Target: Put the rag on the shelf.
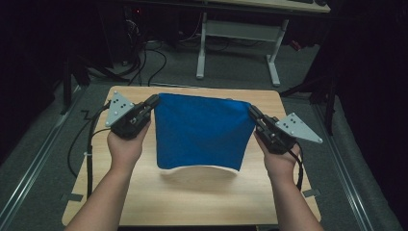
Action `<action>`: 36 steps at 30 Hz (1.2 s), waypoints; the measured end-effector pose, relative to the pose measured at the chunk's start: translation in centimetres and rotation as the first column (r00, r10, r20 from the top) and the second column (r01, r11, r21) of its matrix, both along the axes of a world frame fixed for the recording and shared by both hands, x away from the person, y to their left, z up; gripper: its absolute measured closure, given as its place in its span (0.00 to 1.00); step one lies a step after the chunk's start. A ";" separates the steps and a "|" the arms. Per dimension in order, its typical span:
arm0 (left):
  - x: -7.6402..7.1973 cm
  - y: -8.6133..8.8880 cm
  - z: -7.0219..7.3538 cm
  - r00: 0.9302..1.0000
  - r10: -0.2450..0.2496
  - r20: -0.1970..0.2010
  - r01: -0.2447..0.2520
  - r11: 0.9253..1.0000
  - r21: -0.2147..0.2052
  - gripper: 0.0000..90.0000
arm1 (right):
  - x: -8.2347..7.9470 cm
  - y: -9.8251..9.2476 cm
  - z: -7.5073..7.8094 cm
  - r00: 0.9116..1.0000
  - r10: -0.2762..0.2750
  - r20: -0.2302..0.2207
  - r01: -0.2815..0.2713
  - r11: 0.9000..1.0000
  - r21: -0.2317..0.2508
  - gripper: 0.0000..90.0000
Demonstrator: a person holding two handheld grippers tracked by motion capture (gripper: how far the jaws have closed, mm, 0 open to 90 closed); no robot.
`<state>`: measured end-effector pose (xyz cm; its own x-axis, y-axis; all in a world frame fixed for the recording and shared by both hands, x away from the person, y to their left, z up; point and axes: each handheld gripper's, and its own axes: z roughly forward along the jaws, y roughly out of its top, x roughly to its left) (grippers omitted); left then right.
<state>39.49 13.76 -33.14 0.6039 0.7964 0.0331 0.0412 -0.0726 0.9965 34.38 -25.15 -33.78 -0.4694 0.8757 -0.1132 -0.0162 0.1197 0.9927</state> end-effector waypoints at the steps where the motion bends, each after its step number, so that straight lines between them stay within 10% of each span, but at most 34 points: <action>1: 0.5 0.0 0.1 1.000 0.006 -0.006 -0.006 1.000 0.005 0.98 | 0.3 0.0 0.0 1.000 -0.004 -0.004 0.004 1.000 0.003 0.97; 36: 13.0 -2.1 0.9 0.990 0.138 -0.038 -0.134 0.987 0.094 0.98 | 14.2 0.4 1.9 0.987 -0.121 -0.104 0.121 0.993 -0.012 0.98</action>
<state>52.50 11.69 -32.20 0.4930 0.8659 0.0851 0.1003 -0.1537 0.9830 48.62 -24.76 -31.85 -0.3695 0.9262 -0.0746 0.1019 0.1202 0.9875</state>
